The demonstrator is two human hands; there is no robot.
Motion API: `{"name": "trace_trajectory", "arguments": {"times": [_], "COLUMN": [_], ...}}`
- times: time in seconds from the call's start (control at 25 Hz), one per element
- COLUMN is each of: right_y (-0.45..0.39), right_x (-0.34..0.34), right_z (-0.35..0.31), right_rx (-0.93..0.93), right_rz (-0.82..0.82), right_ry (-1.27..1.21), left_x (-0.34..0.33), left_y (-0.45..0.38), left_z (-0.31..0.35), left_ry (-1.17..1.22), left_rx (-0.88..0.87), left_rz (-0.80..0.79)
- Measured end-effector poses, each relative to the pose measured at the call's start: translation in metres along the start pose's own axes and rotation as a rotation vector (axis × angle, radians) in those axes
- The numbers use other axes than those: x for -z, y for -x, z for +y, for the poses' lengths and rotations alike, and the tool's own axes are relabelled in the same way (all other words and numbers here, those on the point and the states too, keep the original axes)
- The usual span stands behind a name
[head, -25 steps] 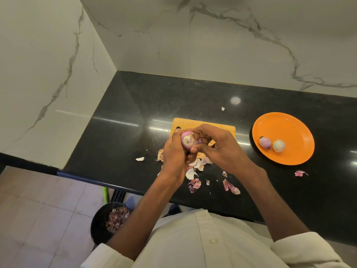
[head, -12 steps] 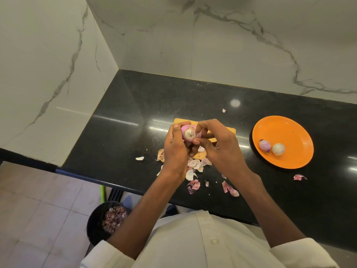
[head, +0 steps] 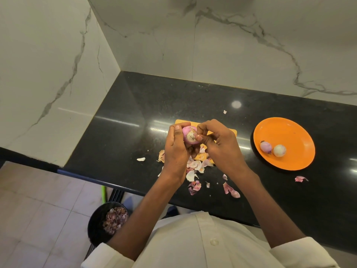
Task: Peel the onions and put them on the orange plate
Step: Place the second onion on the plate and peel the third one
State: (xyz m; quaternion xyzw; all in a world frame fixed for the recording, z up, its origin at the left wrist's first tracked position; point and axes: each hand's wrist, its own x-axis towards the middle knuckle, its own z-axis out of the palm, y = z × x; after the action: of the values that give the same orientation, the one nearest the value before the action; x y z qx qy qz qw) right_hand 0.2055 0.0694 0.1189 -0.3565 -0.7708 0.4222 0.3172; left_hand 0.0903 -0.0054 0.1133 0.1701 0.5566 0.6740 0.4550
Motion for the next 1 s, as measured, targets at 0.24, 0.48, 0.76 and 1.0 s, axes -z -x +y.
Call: {"name": "trace_trajectory", "arguments": {"times": [0.24,0.48,0.76,1.0], "right_y": [0.008,-0.001,0.003,0.008], "right_x": [0.003,0.009,0.009,0.008], "right_z": [-0.006,-0.004,0.002,0.002], "right_rx": [0.042,0.26,0.247,0.183], "right_rz": [0.1,-0.016,0.032,0.053], "right_ry": [0.049,0.327,0.232,0.076], "left_x": [0.005,0.006,-0.001,-0.002], "left_y": [0.0,0.003,0.002,0.004], "left_z": [0.001,-0.002,0.005,0.008], "left_ry": [-0.02,-0.101,0.081,0.213], "left_rx": [-0.033,-0.064,0.047,0.069], "left_rz": [0.001,-0.003,0.017,-0.009]}}
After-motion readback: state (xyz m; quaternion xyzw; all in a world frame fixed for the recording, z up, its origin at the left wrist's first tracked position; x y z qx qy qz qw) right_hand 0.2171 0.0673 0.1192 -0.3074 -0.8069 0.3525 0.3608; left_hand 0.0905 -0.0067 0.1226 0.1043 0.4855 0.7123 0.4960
